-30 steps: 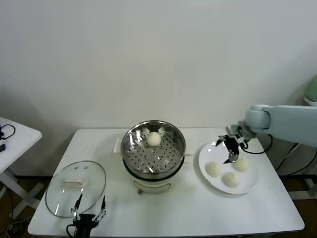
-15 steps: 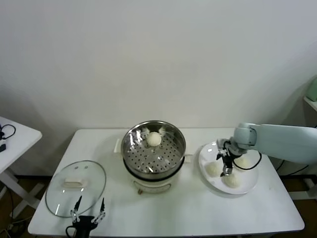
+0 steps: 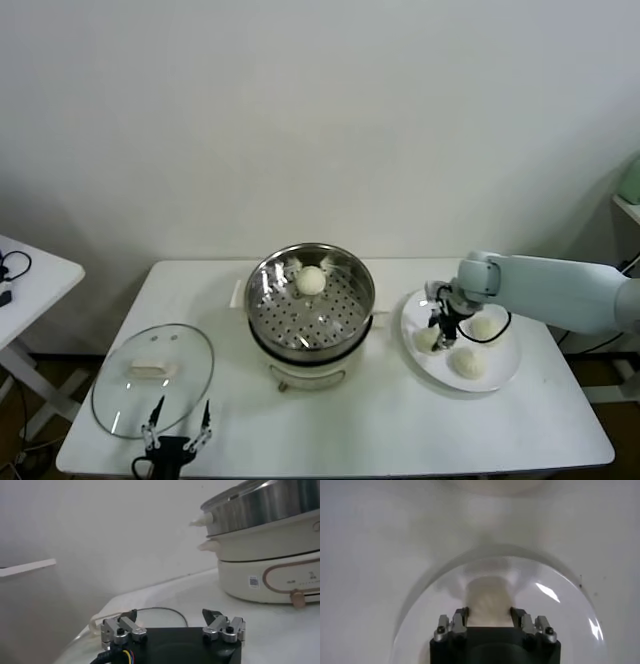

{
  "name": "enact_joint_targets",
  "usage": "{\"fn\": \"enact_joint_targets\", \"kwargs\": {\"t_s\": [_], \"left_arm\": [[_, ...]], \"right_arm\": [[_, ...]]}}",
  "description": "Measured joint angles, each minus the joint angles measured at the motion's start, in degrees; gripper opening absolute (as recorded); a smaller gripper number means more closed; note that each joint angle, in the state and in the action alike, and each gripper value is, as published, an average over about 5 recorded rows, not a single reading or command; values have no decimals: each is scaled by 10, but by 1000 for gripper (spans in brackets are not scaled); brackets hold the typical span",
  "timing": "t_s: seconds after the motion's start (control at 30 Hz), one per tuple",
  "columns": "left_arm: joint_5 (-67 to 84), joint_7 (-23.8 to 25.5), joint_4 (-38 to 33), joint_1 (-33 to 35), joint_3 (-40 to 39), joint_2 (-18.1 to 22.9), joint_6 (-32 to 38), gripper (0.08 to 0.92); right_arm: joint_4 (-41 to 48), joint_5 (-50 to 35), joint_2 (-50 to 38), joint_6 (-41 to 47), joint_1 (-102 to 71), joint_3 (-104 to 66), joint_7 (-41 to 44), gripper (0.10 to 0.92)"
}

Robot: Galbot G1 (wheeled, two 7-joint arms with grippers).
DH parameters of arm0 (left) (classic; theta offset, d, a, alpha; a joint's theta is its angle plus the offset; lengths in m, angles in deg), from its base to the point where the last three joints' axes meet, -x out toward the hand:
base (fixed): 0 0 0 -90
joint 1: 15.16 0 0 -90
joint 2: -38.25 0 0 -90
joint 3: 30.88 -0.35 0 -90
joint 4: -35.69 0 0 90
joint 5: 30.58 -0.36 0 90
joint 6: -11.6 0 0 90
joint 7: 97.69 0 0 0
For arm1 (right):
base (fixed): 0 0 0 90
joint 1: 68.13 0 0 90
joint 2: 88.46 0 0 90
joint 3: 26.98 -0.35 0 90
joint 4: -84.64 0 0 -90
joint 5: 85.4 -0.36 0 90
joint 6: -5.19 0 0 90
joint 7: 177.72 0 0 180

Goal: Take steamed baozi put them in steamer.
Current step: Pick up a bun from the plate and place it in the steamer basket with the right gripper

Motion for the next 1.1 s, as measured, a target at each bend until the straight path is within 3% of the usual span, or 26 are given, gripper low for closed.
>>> {"fn": "enact_joint_targets", "kwargs": {"t_s": [0.57,0.83,1.1], "left_arm": [[-6,0,-10,6,-3,-1,2,823],[-15,0,-8,5,-7,-1,5,823],[-15,1,-14,7,-7,-2,5,823]], "right_arm": [[-101,-126,36,-12,271,79,91,585],[-123,-192,109,21,320,25,82,585],[-81,-203,214,45,272,-34,58,585]]}}
